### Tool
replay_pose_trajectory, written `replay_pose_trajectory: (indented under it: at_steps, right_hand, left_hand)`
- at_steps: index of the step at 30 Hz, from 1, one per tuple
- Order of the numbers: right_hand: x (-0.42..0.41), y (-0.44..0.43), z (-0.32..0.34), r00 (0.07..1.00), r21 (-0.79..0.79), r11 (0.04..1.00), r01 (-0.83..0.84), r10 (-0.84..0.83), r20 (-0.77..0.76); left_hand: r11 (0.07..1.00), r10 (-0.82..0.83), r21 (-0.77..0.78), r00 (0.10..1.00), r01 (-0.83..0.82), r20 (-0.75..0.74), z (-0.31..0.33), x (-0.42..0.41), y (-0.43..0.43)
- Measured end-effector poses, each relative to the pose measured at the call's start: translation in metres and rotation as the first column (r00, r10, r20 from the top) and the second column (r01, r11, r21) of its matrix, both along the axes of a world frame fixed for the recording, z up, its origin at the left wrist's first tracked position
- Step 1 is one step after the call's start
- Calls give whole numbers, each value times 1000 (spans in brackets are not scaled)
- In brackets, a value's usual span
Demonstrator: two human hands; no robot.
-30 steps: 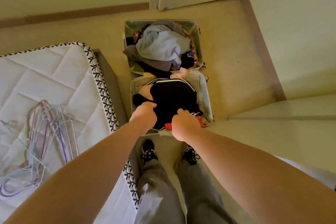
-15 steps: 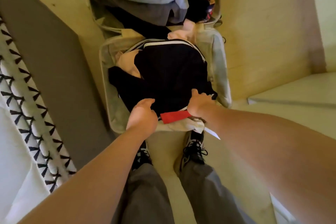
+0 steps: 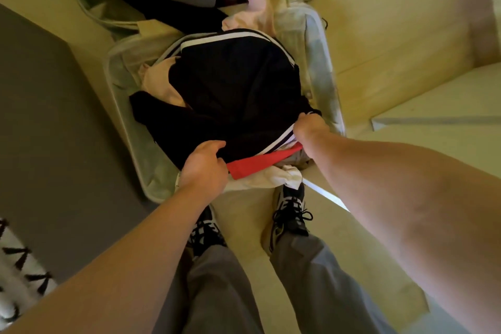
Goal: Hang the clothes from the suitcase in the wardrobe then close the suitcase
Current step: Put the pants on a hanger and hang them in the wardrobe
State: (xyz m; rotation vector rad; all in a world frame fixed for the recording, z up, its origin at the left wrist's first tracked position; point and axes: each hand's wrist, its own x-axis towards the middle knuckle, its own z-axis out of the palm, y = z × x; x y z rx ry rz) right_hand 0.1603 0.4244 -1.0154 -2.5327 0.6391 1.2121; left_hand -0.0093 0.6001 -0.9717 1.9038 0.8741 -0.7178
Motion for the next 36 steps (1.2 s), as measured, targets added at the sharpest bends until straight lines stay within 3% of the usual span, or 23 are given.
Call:
replay_pose_trajectory:
  at_steps: [3, 7, 9, 11, 14, 16, 18, 21, 23, 26, 28, 31, 36]
  right_hand:
    - [1, -4, 12, 889, 122, 915, 385, -404, 216]
    - [5, 22, 53, 599, 384, 545, 745, -800, -27]
    - [4, 37, 77, 488, 424, 407, 809, -867, -99]
    - [-1, 55, 109, 445, 473, 330, 817, -883, -151]
    - [-9, 72, 158, 501, 512, 329, 794, -830, -244]
    - [-15, 80, 181, 615, 549, 405, 731, -739, -274]
    - [-20, 102, 234, 760, 578, 553, 601, -618, -200]
    - [-31, 134, 343, 924, 615, 765, 188, -351, 153]
    - [-41, 143, 404, 934, 571, 820, -51, -163, 317]
    - [-48, 155, 473, 871, 435, 827, -357, 126, 475]
    - [-51, 164, 524, 828, 451, 765, -460, 188, 528]
    - [-47, 176, 601, 714, 452, 686, -571, 143, 685]
    - [-31, 174, 731, 507, 340, 640, -689, 90, 857]
  left_hand:
    - [1000, 20, -15, 1000, -20, -2, 13, -5, 1]
    - [998, 60, -19, 998, -60, 4, 48, -6, 10]
    - [997, 82, -15, 997, -82, 12, 71, -7, 16]
    - [993, 113, -19, 993, -113, 15, 101, -7, 26]
    - [988, 152, -29, 986, -151, 61, 154, -9, 43]
    - [984, 175, -39, 982, -173, 73, 189, -13, 53]
    - [981, 193, -31, 977, -191, 91, 226, -16, 67]
    - [979, 205, -6, 969, -206, 138, 295, -19, 88]
    - [975, 220, 0, 958, -224, 185, 350, -19, 102]
    - [972, 179, 102, 945, -213, 273, 421, -7, 128]
    - [958, 136, 198, 938, -207, 319, 476, -1, 146]
    - [935, -17, 333, 925, -120, 381, 546, 15, 169]
    - [868, -255, 496, 847, -11, 466, 640, 39, 179]
